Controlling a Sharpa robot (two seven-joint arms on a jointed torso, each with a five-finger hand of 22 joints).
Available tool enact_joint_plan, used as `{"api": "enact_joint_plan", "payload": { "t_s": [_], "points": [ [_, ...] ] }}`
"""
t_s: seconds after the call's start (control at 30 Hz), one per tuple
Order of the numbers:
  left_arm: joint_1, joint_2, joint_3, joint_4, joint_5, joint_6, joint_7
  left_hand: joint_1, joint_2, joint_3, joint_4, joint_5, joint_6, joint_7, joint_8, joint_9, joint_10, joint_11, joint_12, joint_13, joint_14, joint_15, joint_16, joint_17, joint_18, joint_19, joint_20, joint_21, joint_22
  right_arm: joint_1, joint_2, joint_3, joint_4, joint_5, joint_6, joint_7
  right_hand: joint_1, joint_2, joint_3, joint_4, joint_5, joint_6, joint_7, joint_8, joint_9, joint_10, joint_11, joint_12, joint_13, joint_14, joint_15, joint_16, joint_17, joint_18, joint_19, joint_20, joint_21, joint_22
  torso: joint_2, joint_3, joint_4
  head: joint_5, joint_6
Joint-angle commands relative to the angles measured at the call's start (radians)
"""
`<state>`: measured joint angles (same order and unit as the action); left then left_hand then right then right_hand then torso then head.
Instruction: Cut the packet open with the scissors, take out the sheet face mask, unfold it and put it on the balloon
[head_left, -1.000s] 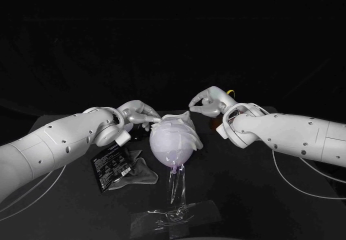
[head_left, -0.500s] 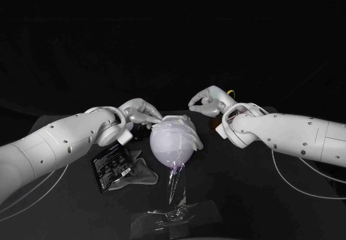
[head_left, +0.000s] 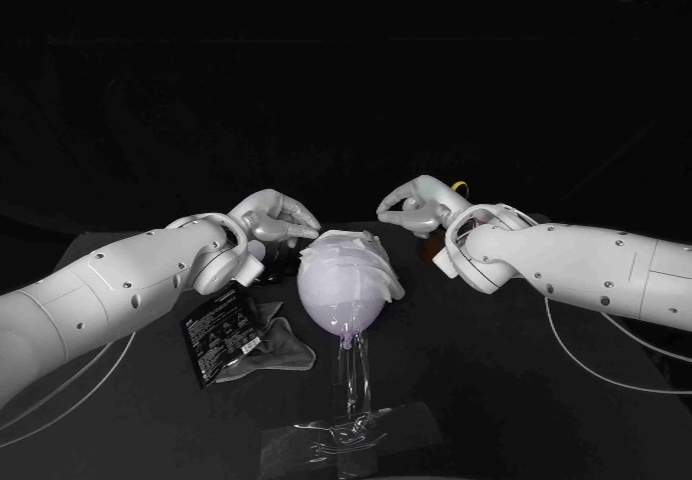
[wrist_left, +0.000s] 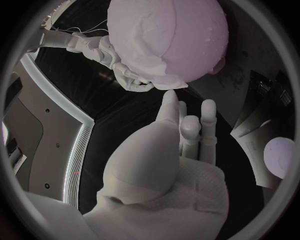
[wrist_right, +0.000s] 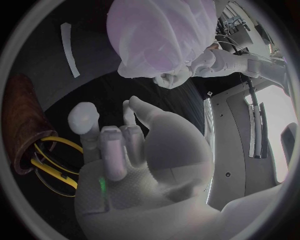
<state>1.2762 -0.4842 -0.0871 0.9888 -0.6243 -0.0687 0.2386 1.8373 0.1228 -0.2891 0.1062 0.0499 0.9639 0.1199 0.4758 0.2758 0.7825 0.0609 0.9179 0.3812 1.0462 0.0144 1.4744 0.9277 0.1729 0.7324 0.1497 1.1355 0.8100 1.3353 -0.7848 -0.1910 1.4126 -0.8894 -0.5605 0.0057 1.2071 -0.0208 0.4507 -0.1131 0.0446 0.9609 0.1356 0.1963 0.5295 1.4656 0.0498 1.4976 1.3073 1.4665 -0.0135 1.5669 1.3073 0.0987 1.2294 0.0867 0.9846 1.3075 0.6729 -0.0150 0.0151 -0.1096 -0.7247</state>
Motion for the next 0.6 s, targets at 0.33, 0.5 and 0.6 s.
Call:
{"api": "enact_joint_plan", "payload": {
  "t_s": [0.33, 0.5, 0.6],
  "points": [
    [0.001, -0.006, 0.001, 0.009, 0.011, 0.013, 0.001, 0.022, 0.151, 0.013, -0.004, 0.007, -0.011, 0.002, 0.005, 0.015, -0.014, -0.001, 0.011, 0.003, -0.017, 0.0, -0.003, -0.009, 0.009, -0.014, -0.005, 0.011, 0.008, 0.001, 0.038, 0.0, -0.057, 0.002, 0.21, -0.025, 0.028, -0.026, -0.016, -0.01, 0.004, -0.037, 0.022, -0.058, -0.04, 0.04, 0.025, -0.052, 0.195, 0.088, 0.025, -0.008, 0.227, 0.028, -0.041, 0.023, -0.056, -0.011, 0.001, 0.0005, 0.0003, -0.003, 0.001],
    [0.001, -0.011, 0.001, 0.01, 0.009, 0.03, -0.016, -0.021, 0.145, 0.001, 0.033, 0.012, -0.044, 0.009, -0.013, 0.022, -0.029, 0.013, 0.007, -0.001, -0.047, 0.011, -0.008, -0.047, 0.006, -0.022, -0.002, 0.01, 0.011, 0.001, 0.05, 0.0, -0.072, -0.005, 0.246, -0.026, 0.047, -0.021, -0.012, -0.018, 0.004, -0.078, 0.018, -0.095, -0.065, 0.024, 0.023, -0.072, 0.183, 0.075, 0.025, -0.015, 0.204, 0.035, -0.062, 0.028, -0.082, -0.017, 0.001, 0.0009, 0.0002, -0.004, 0.001],
    [0.001, -0.015, 0.001, 0.011, 0.009, 0.048, -0.029, -0.088, 0.115, -0.047, 0.095, 0.001, -0.145, 0.037, -0.096, -0.011, -0.064, 0.046, -0.028, -0.021, -0.084, 0.042, -0.012, -0.094, 0.003, -0.027, 0.01, -0.007, 0.001, 0.001, 0.055, 0.0, -0.077, -0.007, 0.267, -0.024, 0.052, -0.02, -0.011, -0.021, 0.004, -0.083, 0.016, -0.1, -0.07, 0.024, 0.02, -0.071, 0.184, 0.075, 0.024, -0.014, 0.205, 0.036, -0.063, 0.028, -0.082, -0.017, 0.001, 0.0014, 0.0009, -0.006, 0.0]
  ]
}}
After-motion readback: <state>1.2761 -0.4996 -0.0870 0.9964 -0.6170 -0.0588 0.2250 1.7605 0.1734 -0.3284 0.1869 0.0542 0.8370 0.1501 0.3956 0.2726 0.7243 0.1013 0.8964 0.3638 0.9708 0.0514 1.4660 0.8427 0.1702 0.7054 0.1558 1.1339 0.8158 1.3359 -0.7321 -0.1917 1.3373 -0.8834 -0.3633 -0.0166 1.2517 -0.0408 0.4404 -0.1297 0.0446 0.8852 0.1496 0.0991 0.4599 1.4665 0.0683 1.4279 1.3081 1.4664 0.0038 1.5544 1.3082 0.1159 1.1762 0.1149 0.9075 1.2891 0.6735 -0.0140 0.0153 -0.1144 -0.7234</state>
